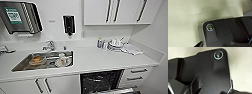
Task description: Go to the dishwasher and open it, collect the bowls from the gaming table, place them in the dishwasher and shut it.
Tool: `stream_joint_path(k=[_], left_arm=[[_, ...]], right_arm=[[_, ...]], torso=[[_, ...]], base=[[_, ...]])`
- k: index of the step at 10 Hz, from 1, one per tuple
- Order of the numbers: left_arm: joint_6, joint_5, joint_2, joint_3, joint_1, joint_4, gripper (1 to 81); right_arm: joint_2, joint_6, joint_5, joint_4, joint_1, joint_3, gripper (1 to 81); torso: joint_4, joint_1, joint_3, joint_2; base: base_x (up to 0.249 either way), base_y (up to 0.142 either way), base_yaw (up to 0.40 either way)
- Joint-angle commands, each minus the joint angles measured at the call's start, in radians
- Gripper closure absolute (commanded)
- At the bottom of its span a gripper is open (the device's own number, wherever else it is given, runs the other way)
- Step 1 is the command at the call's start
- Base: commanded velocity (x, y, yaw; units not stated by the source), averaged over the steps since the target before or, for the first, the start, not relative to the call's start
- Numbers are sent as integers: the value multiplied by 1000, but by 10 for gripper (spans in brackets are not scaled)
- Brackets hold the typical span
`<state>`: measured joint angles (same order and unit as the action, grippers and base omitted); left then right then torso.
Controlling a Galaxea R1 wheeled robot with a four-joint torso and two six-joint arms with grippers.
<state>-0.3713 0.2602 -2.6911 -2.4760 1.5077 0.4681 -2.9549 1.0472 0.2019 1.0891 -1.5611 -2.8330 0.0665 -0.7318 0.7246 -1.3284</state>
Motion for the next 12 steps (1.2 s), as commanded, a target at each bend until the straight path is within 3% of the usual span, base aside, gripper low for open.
stream_joint_path(k=[1,5,7,12], left_arm=[[-12,-32,-172,-213,44,6,10],[-5,-45,-242,-267,62,4,10],[-5,-73,-277,-298,64,3,10],[-5,-73,-313,-322,55,3,10]], right_arm=[[0,-4,-101,21,18,-19,10],[-28,-3,-120,14,15,-9,10],[-48,-3,-193,17,18,-9,10],[-74,-1,-203,6,28,-9,10]], torso=[[0,0,0,0],[0,0,-1,0],[0,0,-2,0],[0,0,-2,0]], base=[[0,0,0],[0,0,0],[0,0,0],[0,0,0]])
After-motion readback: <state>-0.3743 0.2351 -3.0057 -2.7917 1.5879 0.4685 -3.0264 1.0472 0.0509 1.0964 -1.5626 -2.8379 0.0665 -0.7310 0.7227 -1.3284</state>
